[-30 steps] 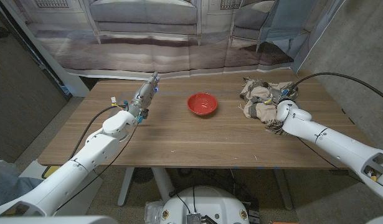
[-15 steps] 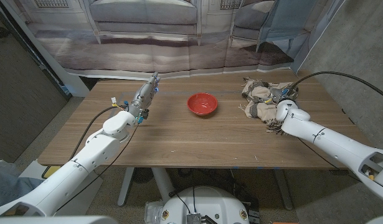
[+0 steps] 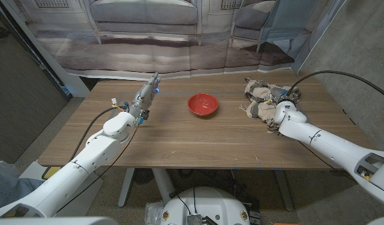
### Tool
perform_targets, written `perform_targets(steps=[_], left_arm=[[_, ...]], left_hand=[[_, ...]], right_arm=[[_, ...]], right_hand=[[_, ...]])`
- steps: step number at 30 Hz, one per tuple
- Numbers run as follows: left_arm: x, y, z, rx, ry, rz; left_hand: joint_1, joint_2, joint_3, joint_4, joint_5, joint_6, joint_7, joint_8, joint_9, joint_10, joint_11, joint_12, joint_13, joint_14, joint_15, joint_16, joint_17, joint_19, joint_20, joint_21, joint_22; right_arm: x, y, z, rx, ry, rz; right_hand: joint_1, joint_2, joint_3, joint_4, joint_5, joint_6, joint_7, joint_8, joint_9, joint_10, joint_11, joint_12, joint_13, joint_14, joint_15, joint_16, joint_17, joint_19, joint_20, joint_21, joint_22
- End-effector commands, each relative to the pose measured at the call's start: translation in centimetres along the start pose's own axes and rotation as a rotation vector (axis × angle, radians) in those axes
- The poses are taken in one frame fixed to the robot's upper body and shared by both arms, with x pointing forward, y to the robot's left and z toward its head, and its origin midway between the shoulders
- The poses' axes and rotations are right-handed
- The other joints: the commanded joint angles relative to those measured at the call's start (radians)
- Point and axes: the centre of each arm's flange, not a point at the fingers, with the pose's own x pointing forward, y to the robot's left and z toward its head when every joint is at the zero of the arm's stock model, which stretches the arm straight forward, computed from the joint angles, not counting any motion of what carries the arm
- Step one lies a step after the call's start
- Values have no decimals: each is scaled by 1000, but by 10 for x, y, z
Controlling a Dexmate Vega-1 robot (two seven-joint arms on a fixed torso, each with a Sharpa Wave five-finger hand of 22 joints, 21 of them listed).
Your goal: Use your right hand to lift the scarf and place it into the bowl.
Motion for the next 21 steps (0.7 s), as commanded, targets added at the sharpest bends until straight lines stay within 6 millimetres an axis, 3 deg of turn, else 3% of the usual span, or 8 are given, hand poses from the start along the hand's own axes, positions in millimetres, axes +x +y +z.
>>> perform_targets(steps=[1,2,6,9,15,21], left_arm=[[0,0,1,0,-5,-3],[-1,0,2,0,-7,-1],[-1,2,5,-1,-11,3],[-2,3,7,5,-12,5],[-4,2,7,5,-17,1],[-5,3,8,10,-20,6]], left_hand=[[2,11,-4,2,-5,4,0,7,5,0,0,1,2,-7,0,0,5,-103,4,0,3],[2,11,-4,2,-5,4,0,7,5,0,0,0,2,-7,0,0,5,-103,4,0,3],[2,12,-4,2,-5,3,0,6,5,0,2,0,2,-7,0,0,5,-104,5,0,3],[3,12,-5,2,-5,3,-1,6,5,0,2,0,2,-7,1,0,5,-103,4,0,3],[3,13,-6,2,-5,2,-2,5,5,-1,3,0,2,-8,1,-1,5,-104,4,1,3],[3,13,-7,2,-5,1,-3,4,5,-2,6,-1,2,-9,-3,-1,5,-102,5,1,3]], right_arm=[[-4,-4,0,30,-11,-64],[-4,-4,0,35,-14,-73],[-6,-7,-1,65,-29,-102],[-7,-11,-1,87,-39,-123],[-12,-23,-1,102,-48,-164],[-14,-31,1,101,-58,-182]], right_hand=[[104,26,-3,-5,-11,80,2,65,54,36,3,49,63,55,-163,6,60,14,-76,70,23],[141,30,-10,-6,-14,99,4,88,77,52,7,68,92,77,-165,9,82,15,-77,102,33],[233,37,-35,-4,-20,119,16,142,145,91,-8,118,184,124,-166,34,150,16,-81,187,62],[273,37,-47,-4,-21,114,17,158,173,94,5,134,225,126,-165,40,180,6,-81,222,74],[296,39,-60,2,-21,101,22,168,198,90,9,145,263,125,-164,45,205,-2,-80,256,86],[282,37,-75,17,-22,95,29,168,201,86,11,148,284,120,-160,40,215,-14,-79,275,91]])
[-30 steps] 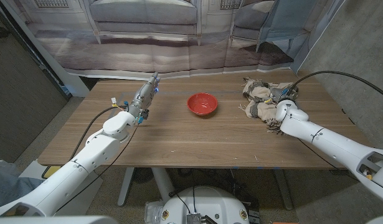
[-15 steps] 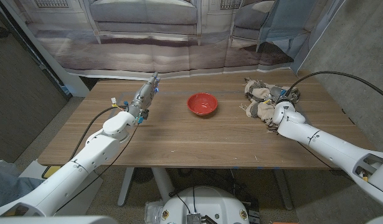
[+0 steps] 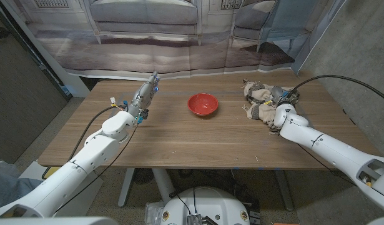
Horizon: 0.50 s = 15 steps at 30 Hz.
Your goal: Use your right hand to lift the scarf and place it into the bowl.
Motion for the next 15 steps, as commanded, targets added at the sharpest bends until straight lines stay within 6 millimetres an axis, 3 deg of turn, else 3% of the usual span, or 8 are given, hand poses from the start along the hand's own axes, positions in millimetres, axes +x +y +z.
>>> perform_targets(steps=[1,15], left_arm=[[-3,1,3,7,-5,3],[-3,0,0,1,-7,1]], left_hand=[[3,13,-4,-2,0,0,-3,3,5,-2,6,-1,2,-9,-3,-1,5,-101,6,2,3],[4,14,-6,-2,0,-7,-9,0,5,-4,7,-2,2,-8,-6,-1,5,-100,10,2,3]], right_arm=[[-4,-21,4,25,-29,-71],[-17,-39,12,32,-55,-109]], right_hand=[[64,66,-10,8,-6,0,2,1,1,2,4,7,14,1,-124,-4,8,-10,-84,15,5],[81,75,-11,3,-3,-34,3,-19,-7,-4,-5,5,42,-12,-126,-14,21,-31,-85,42,7]])
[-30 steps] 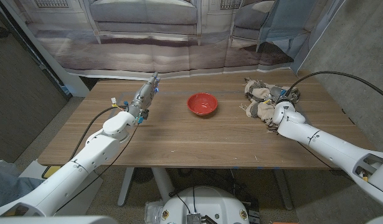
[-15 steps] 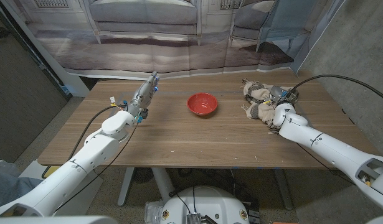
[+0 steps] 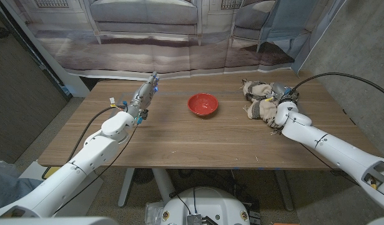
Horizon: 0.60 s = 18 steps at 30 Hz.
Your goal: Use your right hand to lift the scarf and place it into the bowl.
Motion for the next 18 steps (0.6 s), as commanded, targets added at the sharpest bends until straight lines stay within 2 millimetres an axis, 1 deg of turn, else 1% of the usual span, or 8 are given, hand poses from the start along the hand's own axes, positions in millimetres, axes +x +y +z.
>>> perform_targets(steps=[1,8,13,14,18], left_arm=[[-1,-1,0,-1,-3,-3],[1,-2,-1,-6,-6,-10],[3,-4,-1,-2,-7,-11],[3,-4,-1,-2,-5,-11],[3,-5,-1,0,-3,-13]], left_hand=[[-1,9,-3,1,0,-4,-4,0,5,-4,7,-2,2,-9,-4,-1,5,-96,7,2,3],[-1,9,-4,1,0,-2,-2,0,5,-5,8,-2,2,-9,-5,-1,4,-97,7,2,3],[0,10,-5,0,0,-2,-3,0,5,-5,6,-2,2,-9,-5,-1,4,-97,7,2,3],[0,10,-5,0,0,-3,-3,0,5,-5,7,-2,2,-9,-5,-1,4,-97,7,2,3],[0,10,-6,0,0,-2,-2,0,5,-4,6,-2,2,-9,-5,-1,4,-98,6,2,3]], right_arm=[[-10,-19,7,6,-24,-50],[-16,-27,9,3,-36,-73],[-18,-33,10,-3,-47,-85],[-18,-34,10,-2,-46,-89],[-18,-38,11,-3,-65,-97]], right_hand=[[63,57,1,-7,1,-3,-1,-4,0,3,-3,2,9,-4,-126,-5,7,-6,-91,12,4],[67,59,-2,-7,1,-1,0,-5,-3,7,-1,3,20,-4,-127,-6,14,-16,-91,26,5],[71,59,-4,-7,1,1,0,-5,-3,11,-6,3,27,-4,-127,-7,19,-21,-91,35,6],[73,59,-4,-8,1,1,1,-4,-2,11,0,3,30,-4,-127,-7,21,-23,-91,38,6],[76,59,-5,-9,2,2,0,-4,-2,8,-5,0,35,-5,-126,-8,25,-27,-91,46,6]])
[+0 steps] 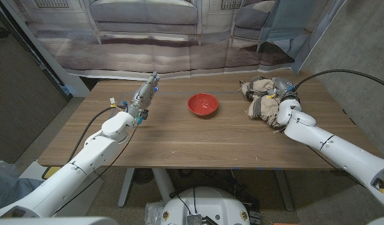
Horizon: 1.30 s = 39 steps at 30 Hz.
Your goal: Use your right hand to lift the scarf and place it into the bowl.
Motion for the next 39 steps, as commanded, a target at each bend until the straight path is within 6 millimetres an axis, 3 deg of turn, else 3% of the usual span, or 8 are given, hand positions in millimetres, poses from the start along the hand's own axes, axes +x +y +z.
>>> perform_targets(steps=[1,39], left_arm=[[2,-3,-1,-1,2,-13],[2,-4,4,14,-1,-9]], left_hand=[[0,10,-6,0,-1,2,3,0,5,-1,3,-2,2,-9,-5,-1,4,-101,3,1,3],[2,13,-12,0,-1,2,3,0,5,2,3,-1,2,-8,-6,-1,4,-103,-1,1,3]], right_arm=[[-4,-15,4,-2,-42,-33],[2,-56,11,-1,-122,-103]], right_hand=[[76,61,-1,-5,2,3,-2,-3,4,8,-2,1,10,-6,-126,0,7,-9,-100,14,2],[110,70,-7,-7,6,17,-5,-8,-6,14,-8,-12,52,-8,-128,-7,32,-56,-99,82,0]])
